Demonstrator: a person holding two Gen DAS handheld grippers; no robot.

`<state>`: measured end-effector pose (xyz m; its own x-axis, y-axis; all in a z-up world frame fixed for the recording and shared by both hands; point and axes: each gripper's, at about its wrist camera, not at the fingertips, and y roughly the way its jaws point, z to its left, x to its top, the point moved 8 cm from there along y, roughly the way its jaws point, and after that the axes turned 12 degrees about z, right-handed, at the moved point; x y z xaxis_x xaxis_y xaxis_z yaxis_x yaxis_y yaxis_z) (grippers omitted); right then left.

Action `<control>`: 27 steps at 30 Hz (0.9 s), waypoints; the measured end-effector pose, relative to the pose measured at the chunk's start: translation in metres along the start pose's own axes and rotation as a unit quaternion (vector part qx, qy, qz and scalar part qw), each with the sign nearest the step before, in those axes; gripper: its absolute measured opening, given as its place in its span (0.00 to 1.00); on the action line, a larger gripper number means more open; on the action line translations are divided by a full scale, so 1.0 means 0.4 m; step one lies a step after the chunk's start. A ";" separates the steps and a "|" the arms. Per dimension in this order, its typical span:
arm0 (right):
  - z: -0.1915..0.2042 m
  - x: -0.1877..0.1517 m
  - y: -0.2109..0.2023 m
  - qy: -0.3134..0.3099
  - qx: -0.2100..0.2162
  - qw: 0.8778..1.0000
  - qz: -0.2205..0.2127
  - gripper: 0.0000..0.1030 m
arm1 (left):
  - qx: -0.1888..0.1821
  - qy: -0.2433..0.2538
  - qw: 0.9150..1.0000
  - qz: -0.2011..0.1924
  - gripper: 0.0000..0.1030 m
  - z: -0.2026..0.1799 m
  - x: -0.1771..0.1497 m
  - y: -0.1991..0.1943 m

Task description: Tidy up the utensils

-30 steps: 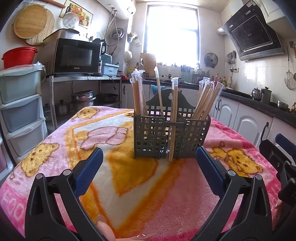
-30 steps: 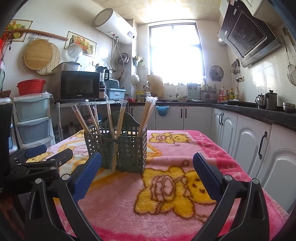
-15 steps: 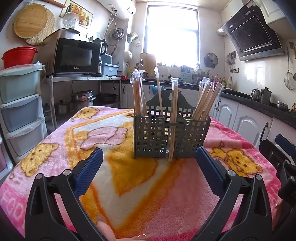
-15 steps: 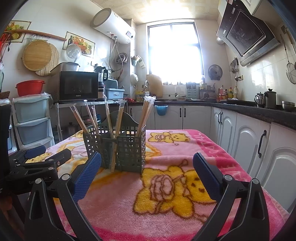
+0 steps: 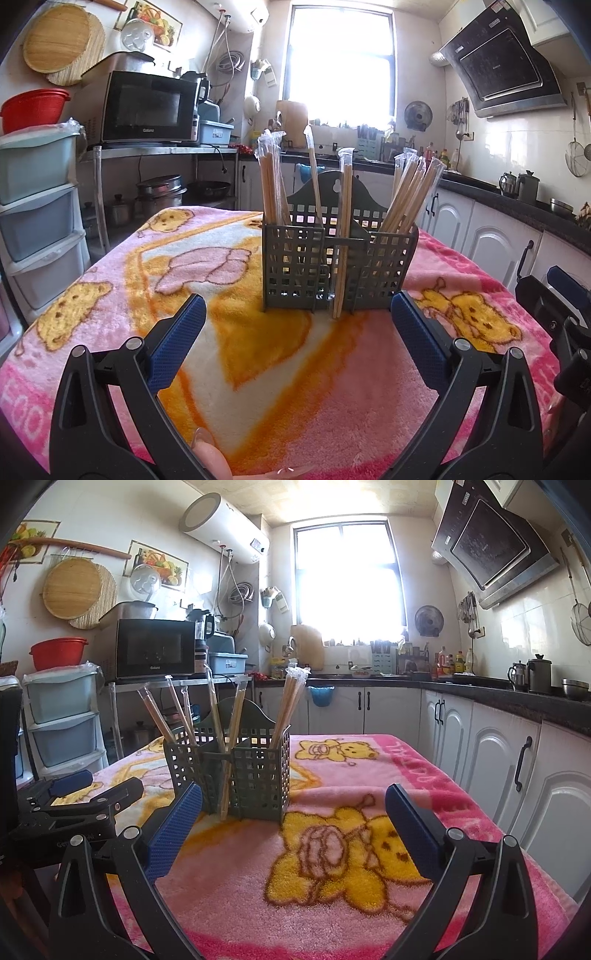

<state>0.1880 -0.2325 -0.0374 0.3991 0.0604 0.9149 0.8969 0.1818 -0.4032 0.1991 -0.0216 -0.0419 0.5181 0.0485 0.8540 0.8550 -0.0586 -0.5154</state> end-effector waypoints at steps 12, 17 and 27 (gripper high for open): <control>-0.010 -0.001 0.001 0.010 0.001 1.000 -0.003 0.94 | -0.012 0.004 1.000 0.007 0.90 -0.004 -0.001 0.008; -0.007 -0.003 0.000 0.007 0.000 1.000 0.000 0.94 | -0.015 0.006 1.000 0.009 0.90 -0.006 -0.001 0.011; -0.105 0.014 0.034 0.039 -0.025 0.997 0.057 0.94 | -0.002 -0.023 0.997 0.078 0.90 0.073 0.007 0.041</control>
<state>0.2105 -0.2709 -0.0385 0.5108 0.0002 0.8597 0.8525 0.1289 -0.5066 0.2154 0.0069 -0.0500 0.6456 0.0847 0.7590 0.7637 -0.0738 -0.6414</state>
